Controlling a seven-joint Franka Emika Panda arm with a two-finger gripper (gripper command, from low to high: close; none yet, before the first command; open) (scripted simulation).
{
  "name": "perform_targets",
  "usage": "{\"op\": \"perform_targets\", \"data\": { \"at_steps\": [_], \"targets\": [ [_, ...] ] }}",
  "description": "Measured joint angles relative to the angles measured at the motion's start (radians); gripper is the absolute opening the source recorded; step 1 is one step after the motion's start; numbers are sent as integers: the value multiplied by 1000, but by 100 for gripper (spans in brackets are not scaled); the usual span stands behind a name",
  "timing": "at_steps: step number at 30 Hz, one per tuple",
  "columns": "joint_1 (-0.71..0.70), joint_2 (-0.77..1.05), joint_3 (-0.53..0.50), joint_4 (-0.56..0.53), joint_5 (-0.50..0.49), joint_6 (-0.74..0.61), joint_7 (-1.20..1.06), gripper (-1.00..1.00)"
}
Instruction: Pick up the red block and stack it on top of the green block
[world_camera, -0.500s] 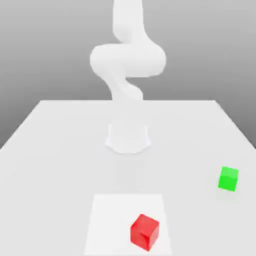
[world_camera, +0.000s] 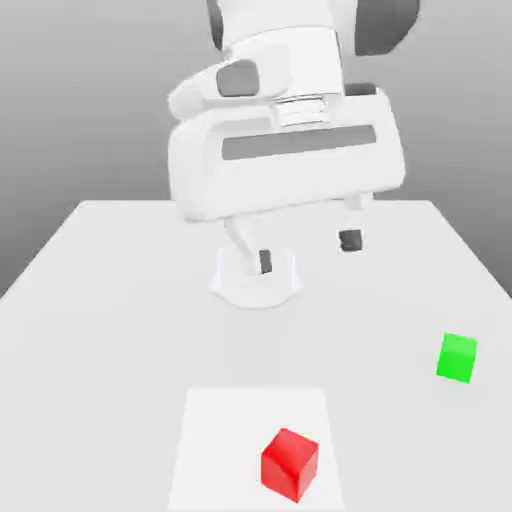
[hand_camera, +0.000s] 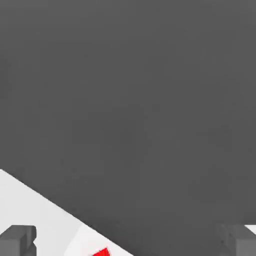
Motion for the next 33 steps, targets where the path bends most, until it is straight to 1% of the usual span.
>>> {"op": "perform_targets", "data": {
  "at_steps": [5, 9, 11, 14, 15, 22, 27, 31, 33],
  "targets": [
    [22, 175, 5, -43, -4, 76, -167, 0],
    [23, 307, 1, -77, -61, 141, -257, 0],
    [16, 376, 12, -75, -53, 192, -286, 0],
    [-13, 484, 51, -60, -12, 280, -323, 0],
    [-22, 509, 61, -56, -2, 300, -331, -100],
    [-23, 510, 62, -56, -4, 299, -329, -100],
    [5, 353, 24, -83, -77, 170, -277, -100],
    [110, 265, 137, -142, -94, 135, -321, -100],
    [218, 222, 207, -177, -98, 125, -354, -100]
  ]
}}
